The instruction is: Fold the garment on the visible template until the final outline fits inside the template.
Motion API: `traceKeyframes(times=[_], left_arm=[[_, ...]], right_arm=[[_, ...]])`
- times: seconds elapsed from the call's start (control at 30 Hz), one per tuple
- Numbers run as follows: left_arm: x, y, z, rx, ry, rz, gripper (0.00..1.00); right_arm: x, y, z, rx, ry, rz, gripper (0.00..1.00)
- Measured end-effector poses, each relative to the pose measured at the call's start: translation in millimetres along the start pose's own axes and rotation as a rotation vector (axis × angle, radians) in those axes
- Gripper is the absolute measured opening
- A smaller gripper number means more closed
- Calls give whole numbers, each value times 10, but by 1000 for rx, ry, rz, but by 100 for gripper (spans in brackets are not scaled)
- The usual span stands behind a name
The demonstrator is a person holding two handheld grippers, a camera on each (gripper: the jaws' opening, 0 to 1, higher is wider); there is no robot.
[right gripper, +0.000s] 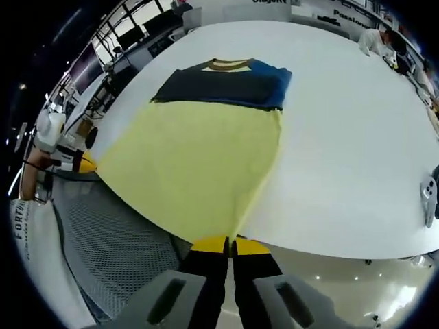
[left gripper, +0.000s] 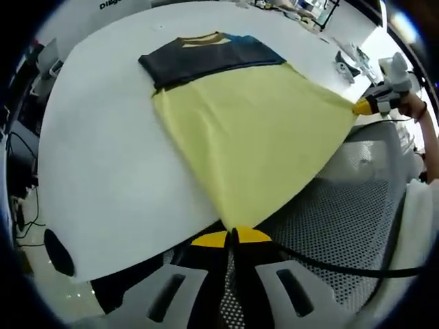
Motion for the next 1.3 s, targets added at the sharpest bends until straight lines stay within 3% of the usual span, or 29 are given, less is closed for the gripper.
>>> traceKeyframes(times=[0.5,0.6,1.1,1.3], left_arm=[[-152,73,48,30,-2,1,6],[-176,9,-41,45,51,-48,6],[-325,-159,-407,10,162,-91,6],[-417,-252,-572,-14,240,-120,7]], right_arm=[[-135,-90,17,-15,-21,-19,0],[-164,-73,-33,-16,0,-8,0],[-266,-36,-414,-45,111,19,0],[-307,11,-531,-54,145,32,0]])
Point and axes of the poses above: the point that each gripper's makers call its tool centre point, and the gripper's own axes: x roughly forward along the fingers, y roughly to its right, z roughly out of its underside, the point moved 10 cm from there along -x, roughly backward along the fingers, and after that the axes turned 1 degree about -z, right-handed, at the moved point
